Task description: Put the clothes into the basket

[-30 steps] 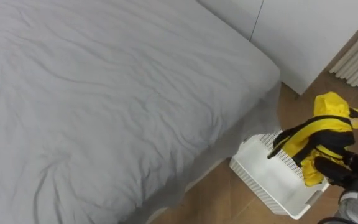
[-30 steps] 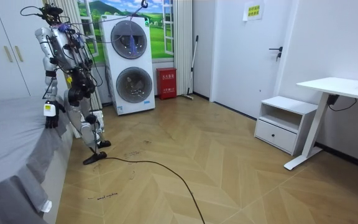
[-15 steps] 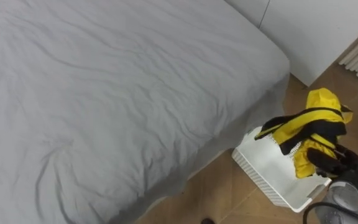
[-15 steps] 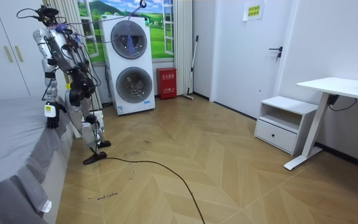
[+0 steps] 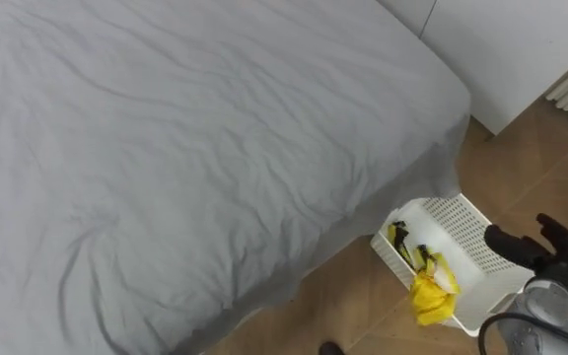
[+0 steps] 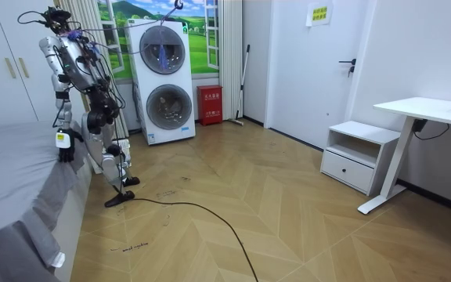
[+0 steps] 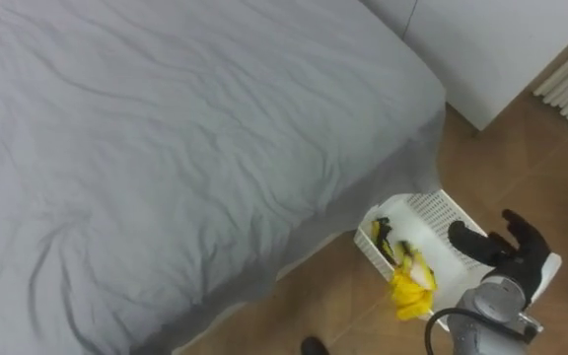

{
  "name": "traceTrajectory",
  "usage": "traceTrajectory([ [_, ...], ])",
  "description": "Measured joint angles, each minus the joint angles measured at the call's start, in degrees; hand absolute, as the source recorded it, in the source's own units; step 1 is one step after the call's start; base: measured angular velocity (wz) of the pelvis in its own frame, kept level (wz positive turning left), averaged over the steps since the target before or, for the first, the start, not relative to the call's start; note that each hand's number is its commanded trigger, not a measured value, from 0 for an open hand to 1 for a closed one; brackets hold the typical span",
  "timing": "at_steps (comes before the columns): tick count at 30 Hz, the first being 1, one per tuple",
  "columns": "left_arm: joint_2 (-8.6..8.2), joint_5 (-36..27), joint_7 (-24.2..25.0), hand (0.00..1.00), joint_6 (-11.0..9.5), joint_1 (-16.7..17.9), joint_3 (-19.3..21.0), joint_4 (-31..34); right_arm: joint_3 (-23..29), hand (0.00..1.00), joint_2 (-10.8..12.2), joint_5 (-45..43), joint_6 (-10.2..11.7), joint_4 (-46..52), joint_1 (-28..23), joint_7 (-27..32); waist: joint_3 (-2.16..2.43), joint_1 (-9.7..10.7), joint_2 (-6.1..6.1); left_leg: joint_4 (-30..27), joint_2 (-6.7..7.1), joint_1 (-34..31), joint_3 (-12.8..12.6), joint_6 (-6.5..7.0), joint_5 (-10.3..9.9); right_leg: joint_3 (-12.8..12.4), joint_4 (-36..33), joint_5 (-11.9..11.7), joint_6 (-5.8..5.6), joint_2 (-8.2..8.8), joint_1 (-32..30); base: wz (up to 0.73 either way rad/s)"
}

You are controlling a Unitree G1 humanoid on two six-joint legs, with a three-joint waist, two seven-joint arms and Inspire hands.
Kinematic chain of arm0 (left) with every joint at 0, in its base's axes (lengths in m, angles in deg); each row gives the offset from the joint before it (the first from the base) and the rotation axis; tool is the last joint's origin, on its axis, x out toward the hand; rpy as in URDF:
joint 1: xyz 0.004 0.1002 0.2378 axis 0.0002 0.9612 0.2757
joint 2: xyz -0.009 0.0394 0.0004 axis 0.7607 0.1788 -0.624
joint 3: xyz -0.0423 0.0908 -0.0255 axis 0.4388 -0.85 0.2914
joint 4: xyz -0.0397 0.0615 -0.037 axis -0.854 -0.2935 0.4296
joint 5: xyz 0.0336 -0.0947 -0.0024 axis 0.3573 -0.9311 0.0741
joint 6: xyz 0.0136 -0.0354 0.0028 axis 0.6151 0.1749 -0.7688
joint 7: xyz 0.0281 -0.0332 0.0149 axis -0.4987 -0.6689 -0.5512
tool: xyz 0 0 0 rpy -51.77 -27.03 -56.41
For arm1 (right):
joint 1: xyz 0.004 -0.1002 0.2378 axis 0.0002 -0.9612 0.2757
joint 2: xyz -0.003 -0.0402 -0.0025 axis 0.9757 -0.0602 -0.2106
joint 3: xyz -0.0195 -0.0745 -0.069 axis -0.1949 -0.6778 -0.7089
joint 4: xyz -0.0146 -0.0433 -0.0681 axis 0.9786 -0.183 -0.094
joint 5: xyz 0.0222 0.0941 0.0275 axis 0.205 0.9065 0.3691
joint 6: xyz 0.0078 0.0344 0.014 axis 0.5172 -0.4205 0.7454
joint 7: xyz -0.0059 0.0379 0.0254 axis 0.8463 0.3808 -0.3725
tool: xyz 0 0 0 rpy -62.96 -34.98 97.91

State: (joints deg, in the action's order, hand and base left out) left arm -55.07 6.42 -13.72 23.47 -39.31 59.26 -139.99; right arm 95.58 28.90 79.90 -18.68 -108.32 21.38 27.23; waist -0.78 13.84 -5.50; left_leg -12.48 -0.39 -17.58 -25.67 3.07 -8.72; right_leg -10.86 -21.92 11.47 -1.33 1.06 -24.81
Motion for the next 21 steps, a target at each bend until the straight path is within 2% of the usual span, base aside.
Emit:
traceTrajectory([
  [15, 1.02, 0.08, 0.43, 0.00, -0.28, -0.33, 0.86, 0.05, -0.01, 0.00, -0.26, -0.91, 0.61, 0.68, -0.12, 0.64, -0.02, -0.20, 0.07, -1.32, -0.12, -0.80, 0.20, 0.00, 0.00, -0.07, -2.87, 0.79, 0.28, -0.14, -1.52, 0.00],
  [21, 1.02, 0.08, 0.93, 0.00, -1.53, 0.48, 0.83, 0.24, -0.70, 0.00, -0.30, -0.13, 1.43, 0.69, -1.80, -1.79, 0.01, -0.63, 0.04, -1.09, -0.21, 0.04, 0.63, 0.00, -0.01, 0.56, -2.58, 0.73, 0.38, -0.17, -0.51, 0.02],
])
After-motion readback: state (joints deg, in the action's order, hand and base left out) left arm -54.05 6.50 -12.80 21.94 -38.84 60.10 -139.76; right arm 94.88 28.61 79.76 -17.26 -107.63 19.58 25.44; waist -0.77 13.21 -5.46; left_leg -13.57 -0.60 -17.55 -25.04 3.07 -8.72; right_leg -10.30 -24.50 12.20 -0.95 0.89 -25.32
